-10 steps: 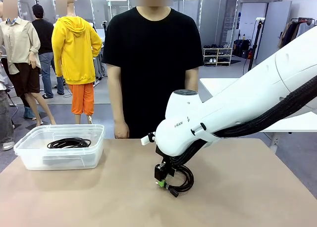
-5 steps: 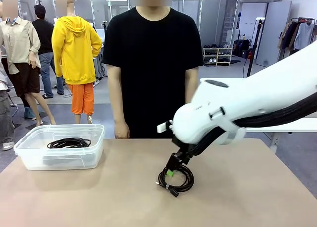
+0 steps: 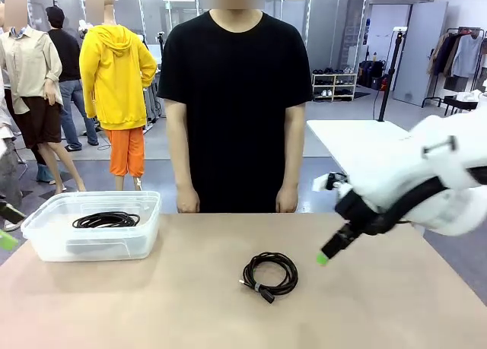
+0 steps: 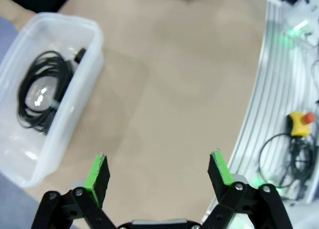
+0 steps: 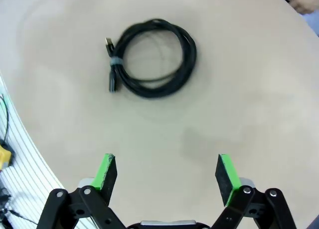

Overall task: Organize and store the cables.
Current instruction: Place the USB Extension Cable into the Organizing box.

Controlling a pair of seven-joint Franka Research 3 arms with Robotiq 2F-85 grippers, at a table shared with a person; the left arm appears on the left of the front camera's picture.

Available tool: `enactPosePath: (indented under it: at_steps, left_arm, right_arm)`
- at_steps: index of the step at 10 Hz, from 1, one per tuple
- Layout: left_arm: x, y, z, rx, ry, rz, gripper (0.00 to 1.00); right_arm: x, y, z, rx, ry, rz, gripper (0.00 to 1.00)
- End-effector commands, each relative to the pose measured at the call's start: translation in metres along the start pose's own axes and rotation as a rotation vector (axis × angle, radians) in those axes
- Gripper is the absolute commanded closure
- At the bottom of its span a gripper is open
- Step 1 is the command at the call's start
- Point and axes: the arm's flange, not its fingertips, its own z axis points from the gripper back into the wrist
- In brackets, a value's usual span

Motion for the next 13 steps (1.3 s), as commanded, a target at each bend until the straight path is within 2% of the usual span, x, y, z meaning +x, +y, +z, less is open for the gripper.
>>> enactPosePath:
  at_steps: [1,5,6,9,13]
  left_arm:
    - [0.039,-0.017,-0.013,-0.038,0.094,0.025,0.0]
    - [0.123,-0.055,-0.076,-0.047,0.166,-0.055,0.0]
    - [0.143,-0.066,-0.097,-0.025,0.17,-0.031,0.0]
    - [0.197,-0.099,-0.154,-0.022,0.192,-0.106,0.0]
    - [0.254,-0.103,-0.212,-0.019,0.202,-0.102,0.0]
  right_arm:
    - [-0.045,-0.013,0.019,-0.001,-0.076,0.018,0.0]
    - [-0.134,-0.037,0.062,-0.043,-0.178,0.045,0.0]
    - [-0.154,-0.039,0.069,-0.028,-0.189,0.087,0.0]
    - [-0.209,-0.036,0.088,-0.07,-0.234,0.108,0.0]
    - [-0.252,-0.024,0.1,-0.128,-0.285,0.128,0.0]
